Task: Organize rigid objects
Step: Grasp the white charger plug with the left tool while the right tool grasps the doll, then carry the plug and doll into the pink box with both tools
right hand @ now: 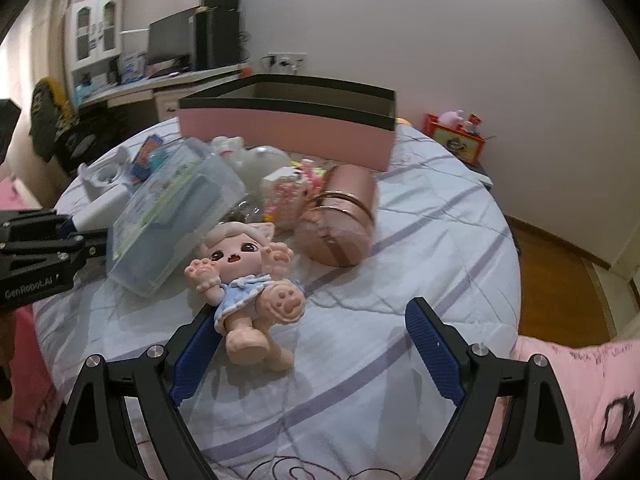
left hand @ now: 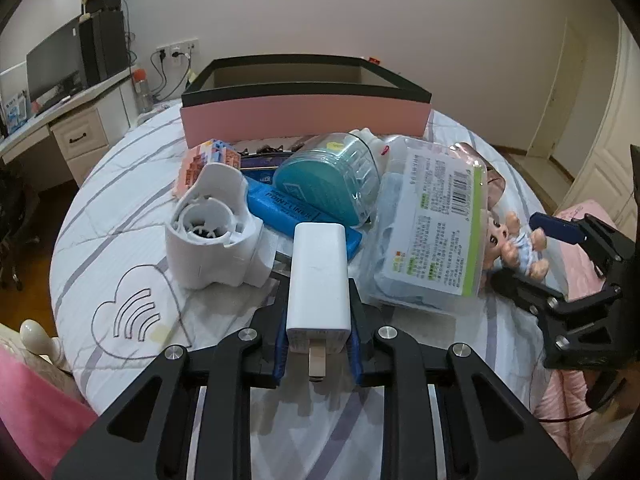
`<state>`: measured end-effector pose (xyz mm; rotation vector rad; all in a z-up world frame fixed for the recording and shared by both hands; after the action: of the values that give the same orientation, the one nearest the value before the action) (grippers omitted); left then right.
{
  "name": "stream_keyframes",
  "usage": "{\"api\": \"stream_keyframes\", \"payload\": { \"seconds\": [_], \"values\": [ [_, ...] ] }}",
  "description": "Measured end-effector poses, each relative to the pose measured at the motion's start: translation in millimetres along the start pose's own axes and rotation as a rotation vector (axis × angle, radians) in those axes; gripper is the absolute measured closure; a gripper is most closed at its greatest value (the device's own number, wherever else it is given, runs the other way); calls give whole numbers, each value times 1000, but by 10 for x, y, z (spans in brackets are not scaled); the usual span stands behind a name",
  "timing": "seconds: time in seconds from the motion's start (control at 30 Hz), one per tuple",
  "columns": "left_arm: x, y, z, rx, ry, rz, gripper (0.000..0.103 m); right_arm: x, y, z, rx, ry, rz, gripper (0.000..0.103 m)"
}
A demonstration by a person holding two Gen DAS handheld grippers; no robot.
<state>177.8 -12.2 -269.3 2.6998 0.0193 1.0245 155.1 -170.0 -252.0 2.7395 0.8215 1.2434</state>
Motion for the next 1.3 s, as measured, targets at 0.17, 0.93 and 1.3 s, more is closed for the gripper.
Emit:
{"api": "stream_keyframes", "payload": {
  "seconds": [0.17, 0.93, 1.3],
  "values": [
    [1, -38, -7, 33, 5, 3, 79, 75, 8, 5, 62, 25, -2, 12],
    [425, 225, -220, 139, 169, 92, 80, 224, 329, -96, 133, 190, 166, 47],
    [834, 382, -396, 152, 272, 129, 80, 645, 455, -148, 144, 262, 155, 46]
  ]
}}
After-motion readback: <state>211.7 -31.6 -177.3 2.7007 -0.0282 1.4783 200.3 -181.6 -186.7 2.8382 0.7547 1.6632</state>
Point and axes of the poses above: each gripper's, at about its wrist camera, not at the fingertips, and z roughly the way its jaws point, y to its right, x to its top, the point moved 4 cm from there along z, roughly the way its jaws point, and after that the axes turned 14 degrees about -z, right-handed, at the moved point
